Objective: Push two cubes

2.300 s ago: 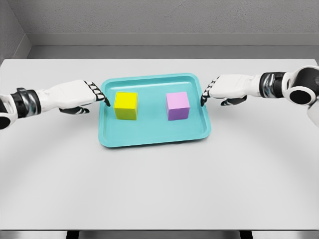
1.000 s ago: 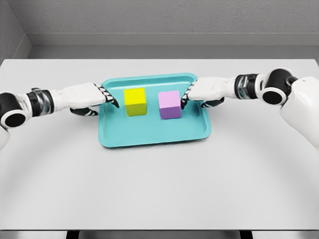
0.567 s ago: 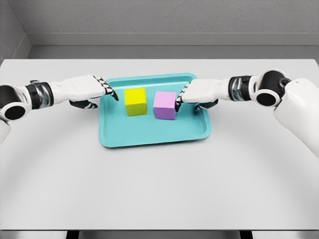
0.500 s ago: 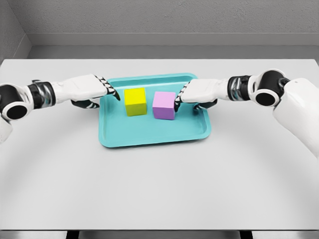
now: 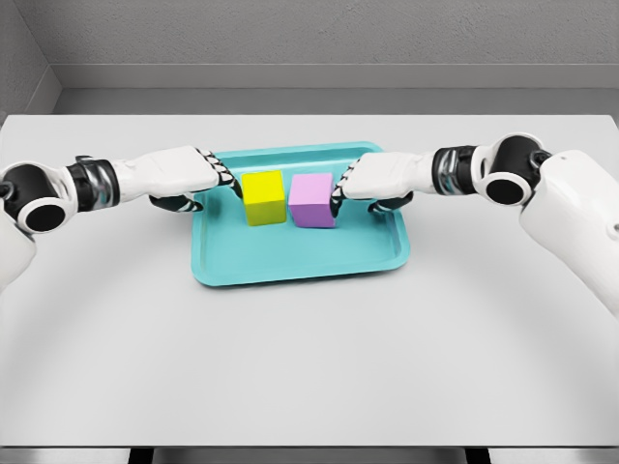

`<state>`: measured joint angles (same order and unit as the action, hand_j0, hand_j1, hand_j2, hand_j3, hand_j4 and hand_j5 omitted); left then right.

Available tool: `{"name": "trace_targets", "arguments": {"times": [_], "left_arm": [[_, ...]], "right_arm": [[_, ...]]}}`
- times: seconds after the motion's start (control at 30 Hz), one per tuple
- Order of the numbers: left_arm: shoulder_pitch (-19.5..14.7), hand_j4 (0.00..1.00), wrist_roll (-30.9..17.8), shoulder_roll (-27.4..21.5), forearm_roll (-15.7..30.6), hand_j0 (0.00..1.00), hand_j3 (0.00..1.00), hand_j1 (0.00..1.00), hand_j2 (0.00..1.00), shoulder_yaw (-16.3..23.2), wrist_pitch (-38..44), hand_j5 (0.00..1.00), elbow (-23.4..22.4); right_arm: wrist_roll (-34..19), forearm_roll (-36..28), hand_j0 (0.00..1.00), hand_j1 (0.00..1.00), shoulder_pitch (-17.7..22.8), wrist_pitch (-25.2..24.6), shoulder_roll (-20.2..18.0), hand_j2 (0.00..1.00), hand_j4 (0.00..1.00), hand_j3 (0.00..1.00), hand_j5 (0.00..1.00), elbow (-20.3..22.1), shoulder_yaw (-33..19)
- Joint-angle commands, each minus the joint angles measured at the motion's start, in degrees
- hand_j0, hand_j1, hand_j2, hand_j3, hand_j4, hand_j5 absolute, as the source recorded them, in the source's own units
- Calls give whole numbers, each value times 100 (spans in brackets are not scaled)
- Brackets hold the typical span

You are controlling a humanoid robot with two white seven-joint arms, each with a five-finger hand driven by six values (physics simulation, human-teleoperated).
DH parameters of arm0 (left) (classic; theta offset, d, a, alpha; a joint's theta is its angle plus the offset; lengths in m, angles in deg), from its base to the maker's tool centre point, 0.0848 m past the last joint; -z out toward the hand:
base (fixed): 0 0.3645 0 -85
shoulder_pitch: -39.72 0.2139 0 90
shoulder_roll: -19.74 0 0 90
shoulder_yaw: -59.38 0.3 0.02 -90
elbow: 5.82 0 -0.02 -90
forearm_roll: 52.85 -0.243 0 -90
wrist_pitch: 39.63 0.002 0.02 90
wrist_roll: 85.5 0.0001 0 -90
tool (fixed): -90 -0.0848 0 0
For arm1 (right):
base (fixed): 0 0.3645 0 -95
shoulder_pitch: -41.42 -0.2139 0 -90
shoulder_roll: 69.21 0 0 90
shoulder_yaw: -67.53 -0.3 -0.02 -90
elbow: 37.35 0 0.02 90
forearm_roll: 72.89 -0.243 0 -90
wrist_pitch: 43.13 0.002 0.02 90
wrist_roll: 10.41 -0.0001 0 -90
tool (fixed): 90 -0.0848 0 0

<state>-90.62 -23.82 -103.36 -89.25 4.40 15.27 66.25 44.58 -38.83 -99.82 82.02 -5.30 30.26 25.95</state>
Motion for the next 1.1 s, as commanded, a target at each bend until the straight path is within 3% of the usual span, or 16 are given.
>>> {"name": "trace_targets", "arguments": {"times": [0.0,0.57,0.93,1.07], "left_arm": [[0,73,2,14,19,73,73,73,73,-3,10,73,18],[-26,73,2,-92,-25,73,73,73,73,-179,10,73,-140],[-62,73,2,-259,27,73,73,73,73,-223,10,73,-79],[-35,73,2,-259,45,73,73,73,73,-320,10,73,-70]], "right_arm": [[2,13,68,68,-9,-14,8,68,68,68,68,-134,-8],[2,66,68,68,-26,-14,263,68,68,68,68,-433,-8],[2,75,68,68,-202,-14,271,68,68,68,68,-802,-25],[2,84,68,68,-290,-14,438,68,68,68,68,-1004,-25]]}}
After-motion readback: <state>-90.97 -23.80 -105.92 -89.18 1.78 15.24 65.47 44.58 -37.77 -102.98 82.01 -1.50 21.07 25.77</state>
